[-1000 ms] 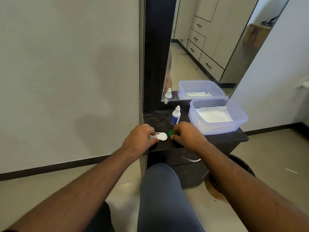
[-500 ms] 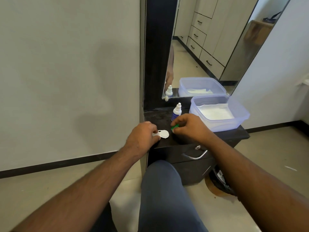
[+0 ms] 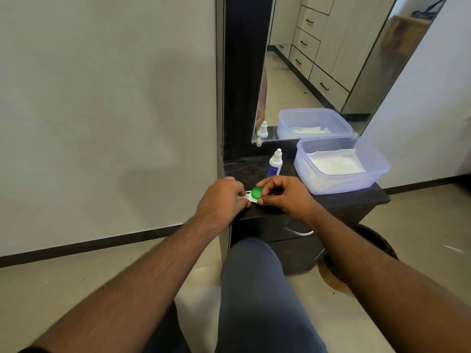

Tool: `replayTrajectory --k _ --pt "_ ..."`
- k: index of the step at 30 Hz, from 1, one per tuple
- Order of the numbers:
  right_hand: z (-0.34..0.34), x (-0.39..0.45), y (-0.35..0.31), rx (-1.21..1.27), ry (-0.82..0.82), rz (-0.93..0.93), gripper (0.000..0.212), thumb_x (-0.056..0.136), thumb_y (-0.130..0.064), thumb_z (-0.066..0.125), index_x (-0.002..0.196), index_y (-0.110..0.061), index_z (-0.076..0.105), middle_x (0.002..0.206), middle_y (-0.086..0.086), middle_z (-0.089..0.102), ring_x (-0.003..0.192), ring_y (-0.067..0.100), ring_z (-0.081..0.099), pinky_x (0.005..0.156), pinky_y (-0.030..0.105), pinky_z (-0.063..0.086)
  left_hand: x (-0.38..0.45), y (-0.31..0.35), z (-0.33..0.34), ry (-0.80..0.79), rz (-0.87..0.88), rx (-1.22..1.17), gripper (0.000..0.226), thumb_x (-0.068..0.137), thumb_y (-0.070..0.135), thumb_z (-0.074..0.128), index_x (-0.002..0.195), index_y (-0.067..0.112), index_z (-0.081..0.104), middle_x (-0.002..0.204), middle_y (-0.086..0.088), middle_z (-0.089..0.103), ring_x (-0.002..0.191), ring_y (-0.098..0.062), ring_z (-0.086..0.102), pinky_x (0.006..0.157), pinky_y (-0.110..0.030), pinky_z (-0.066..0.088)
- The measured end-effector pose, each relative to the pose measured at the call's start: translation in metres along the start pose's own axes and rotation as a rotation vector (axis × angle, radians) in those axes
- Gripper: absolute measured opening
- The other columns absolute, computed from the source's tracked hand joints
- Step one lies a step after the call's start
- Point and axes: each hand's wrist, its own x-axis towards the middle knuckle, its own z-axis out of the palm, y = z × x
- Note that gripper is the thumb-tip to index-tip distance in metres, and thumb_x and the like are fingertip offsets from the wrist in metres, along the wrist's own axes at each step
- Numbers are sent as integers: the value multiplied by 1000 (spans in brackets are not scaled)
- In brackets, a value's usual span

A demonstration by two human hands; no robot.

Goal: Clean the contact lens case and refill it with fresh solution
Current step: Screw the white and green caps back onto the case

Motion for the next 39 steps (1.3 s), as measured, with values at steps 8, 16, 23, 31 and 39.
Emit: replayTrajectory --k 8,16,23,31,39 --pt "1 2 -3 -185 -58 -78 34 75 -8 77 105 -22 69 101 -13 64 91 0 60 76 9 48 2 2 -2 -25 -23 -9 26 81 33 73 100 16 72 87 5 55 78 -9 51 58 -18 34" --pt "1 3 -3 -240 -81 -82 30 78 -12 76 107 -19 71 104 -14 61 98 0 59 79 3 44 8 0 -9 -193 23 81 34 89 26 64 121 15 65 110 -4 62 94 -15 55 78 -26 44" --pt "12 1 -2 -270 27 -103 29 70 -22 83 89 -15 62 87 -10 59 76 7 55 63 15 45 14 5 -15 -261 25 159 36 89 25 64 124 15 63 117 -5 64 104 -20 59 87 -30 47" --pt "2 2 0 -74 -74 -21 35 73 -9 79 100 -21 61 99 -2 66 78 9 59 75 23 53 8 2 -13 -215 21 109 36 88 24 65 122 14 64 114 -5 63 101 -18 57 80 -26 42" --pt "-3 6 -8 -173 -177 -15 47 75 -9 78 118 -22 64 108 -10 64 83 7 57 74 18 49 5 -1 -11 -182 22 68 33 86 23 67 118 15 67 110 -4 65 95 -15 55 77 -25 41"
